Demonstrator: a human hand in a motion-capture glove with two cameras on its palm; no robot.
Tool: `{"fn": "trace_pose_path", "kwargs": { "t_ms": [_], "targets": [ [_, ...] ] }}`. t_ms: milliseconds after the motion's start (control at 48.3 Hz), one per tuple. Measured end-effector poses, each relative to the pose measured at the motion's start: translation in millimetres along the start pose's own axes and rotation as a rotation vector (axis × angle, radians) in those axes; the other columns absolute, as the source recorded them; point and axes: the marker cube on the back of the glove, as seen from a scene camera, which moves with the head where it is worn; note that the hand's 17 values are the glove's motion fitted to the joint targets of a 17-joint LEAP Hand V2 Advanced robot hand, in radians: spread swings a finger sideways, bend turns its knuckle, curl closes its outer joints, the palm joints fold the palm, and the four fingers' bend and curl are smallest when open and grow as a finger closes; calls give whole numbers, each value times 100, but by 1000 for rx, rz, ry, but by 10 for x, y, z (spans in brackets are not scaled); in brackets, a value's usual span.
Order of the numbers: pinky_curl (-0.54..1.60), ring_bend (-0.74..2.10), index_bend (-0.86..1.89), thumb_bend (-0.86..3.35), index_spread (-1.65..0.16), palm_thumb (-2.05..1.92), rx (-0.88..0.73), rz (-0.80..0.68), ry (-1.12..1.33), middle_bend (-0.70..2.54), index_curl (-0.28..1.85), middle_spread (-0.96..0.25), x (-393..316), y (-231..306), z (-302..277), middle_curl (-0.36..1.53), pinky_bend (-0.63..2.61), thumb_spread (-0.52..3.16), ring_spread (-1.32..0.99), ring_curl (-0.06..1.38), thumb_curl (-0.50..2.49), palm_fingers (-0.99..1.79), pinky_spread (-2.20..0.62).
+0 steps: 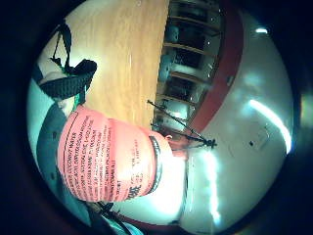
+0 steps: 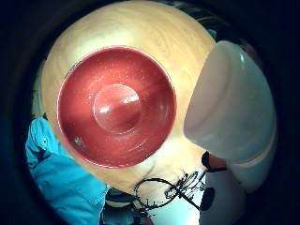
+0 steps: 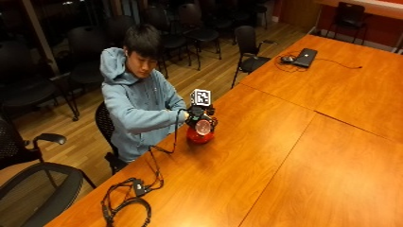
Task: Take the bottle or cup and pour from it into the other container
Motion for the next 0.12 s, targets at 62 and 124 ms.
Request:
{"fn": "trace_pose_path", "kwargs": {
  "t_ms": [62,124],
  "targets": [
    [35,42,14,-4,-10,107,6,-80,72,22,39,-5,68,58,66,50,49,29,-16,44,67,115,-14],
    [35,42,15,-4,-10,107,10,-72,94,21,39,-5,125,76,91,50,49,29,-16,44,67,115,-14]
  ]
}}
